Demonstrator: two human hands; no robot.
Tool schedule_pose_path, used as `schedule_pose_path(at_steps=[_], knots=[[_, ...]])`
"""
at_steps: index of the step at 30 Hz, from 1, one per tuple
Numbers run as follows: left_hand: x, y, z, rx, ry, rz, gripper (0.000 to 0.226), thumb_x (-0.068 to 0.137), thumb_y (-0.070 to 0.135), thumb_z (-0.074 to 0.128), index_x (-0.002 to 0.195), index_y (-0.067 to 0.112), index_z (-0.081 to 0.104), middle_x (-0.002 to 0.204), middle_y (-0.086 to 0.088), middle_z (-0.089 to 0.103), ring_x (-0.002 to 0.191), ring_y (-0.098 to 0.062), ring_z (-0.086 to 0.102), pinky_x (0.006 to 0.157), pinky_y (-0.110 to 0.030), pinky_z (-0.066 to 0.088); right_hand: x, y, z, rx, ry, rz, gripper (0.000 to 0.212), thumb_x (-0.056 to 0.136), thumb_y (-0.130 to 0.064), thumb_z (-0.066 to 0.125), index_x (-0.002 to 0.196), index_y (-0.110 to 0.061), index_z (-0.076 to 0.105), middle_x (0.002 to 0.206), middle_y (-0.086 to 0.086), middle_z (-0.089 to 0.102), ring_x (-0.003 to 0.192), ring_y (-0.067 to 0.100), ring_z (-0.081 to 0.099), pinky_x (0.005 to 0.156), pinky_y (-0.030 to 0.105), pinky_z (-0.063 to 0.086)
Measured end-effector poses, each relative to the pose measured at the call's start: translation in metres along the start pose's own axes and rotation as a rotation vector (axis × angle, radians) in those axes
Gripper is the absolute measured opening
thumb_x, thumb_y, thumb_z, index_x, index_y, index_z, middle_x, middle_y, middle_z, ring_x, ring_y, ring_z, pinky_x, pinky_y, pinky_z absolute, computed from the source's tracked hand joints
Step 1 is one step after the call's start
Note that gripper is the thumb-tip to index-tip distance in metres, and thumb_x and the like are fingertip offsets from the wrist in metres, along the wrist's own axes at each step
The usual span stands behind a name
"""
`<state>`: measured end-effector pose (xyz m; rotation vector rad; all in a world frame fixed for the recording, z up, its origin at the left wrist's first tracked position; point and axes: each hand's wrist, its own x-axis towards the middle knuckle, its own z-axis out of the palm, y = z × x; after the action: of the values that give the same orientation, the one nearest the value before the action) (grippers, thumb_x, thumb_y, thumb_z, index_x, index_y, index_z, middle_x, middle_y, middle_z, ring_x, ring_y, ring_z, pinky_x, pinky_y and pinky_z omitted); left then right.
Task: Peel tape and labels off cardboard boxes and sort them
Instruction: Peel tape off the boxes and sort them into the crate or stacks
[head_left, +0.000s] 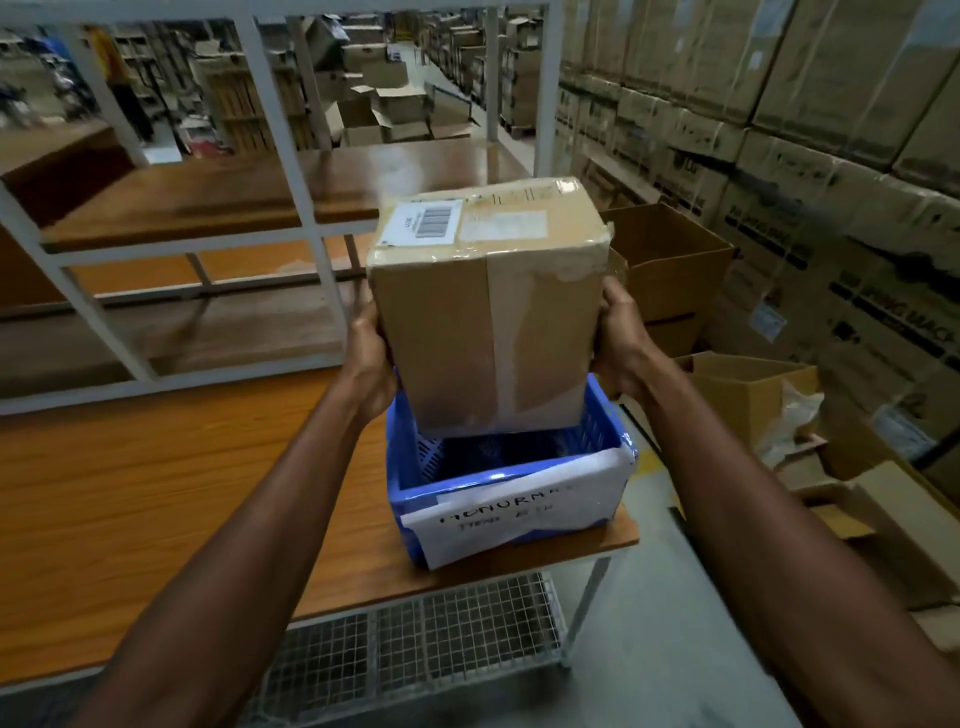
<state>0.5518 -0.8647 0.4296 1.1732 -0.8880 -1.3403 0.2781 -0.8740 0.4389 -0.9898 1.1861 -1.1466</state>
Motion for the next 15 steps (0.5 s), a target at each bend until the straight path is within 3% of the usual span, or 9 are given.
schedule_pose_path(at_steps=[3, 6, 12, 15], knots=[[0.014, -0.015, -0.001, -0.099, 0.002, -0.040, 0.063, 0.108, 0.051, 0.027, 0.117, 0.013, 0.076, 0.108, -0.016, 0.077, 0.094, -0.031, 0.075, 0.071, -0.037, 0.060, 0.016, 0.016, -0.003, -0.007, 0.004, 0.065, 0.063, 0.106, -0.056, 0.024, 0.105, -0.025, 0.079, 0.113, 0.011, 0.077, 0.103, 0.027, 0.068, 0.091, 0.043, 0.051], [0.021, -0.032, 0.003, -0.131, 0.023, -0.064, 0.063, 0.107, 0.054, 0.028, 0.116, 0.016, 0.078, 0.115, -0.017, 0.075, 0.102, -0.033, 0.073, 0.083, -0.042, 0.060, 0.028, 0.034, -0.010, -0.026, -0.003, 0.102, 0.065, 0.106, -0.056, 0.023, 0.126, -0.017, 0.071, 0.118, 0.013, 0.075, 0.111, 0.028, 0.070, 0.104, 0.054, 0.052], [0.026, -0.055, 0.006, -0.174, 0.040, -0.056, 0.068, 0.107, 0.061, 0.027, 0.134, 0.014, 0.068, 0.122, -0.019, 0.073, 0.108, -0.034, 0.071, 0.076, -0.038, 0.062, 0.053, 0.059, -0.020, -0.009, -0.034, 0.124, 0.065, 0.104, -0.059, 0.026, 0.132, -0.018, 0.067, 0.123, 0.014, 0.074, 0.119, 0.031, 0.068, 0.112, 0.059, 0.045], [0.029, -0.056, 0.013, -0.170, 0.084, -0.018, 0.070, 0.105, 0.065, 0.026, 0.131, 0.016, 0.068, 0.120, -0.017, 0.074, 0.108, -0.031, 0.072, 0.077, -0.038, 0.062, 0.058, 0.060, -0.015, 0.035, 0.000, 0.142, 0.064, 0.108, -0.053, 0.023, 0.131, -0.014, 0.067, 0.121, 0.014, 0.075, 0.120, 0.032, 0.067, 0.113, 0.058, 0.045]])
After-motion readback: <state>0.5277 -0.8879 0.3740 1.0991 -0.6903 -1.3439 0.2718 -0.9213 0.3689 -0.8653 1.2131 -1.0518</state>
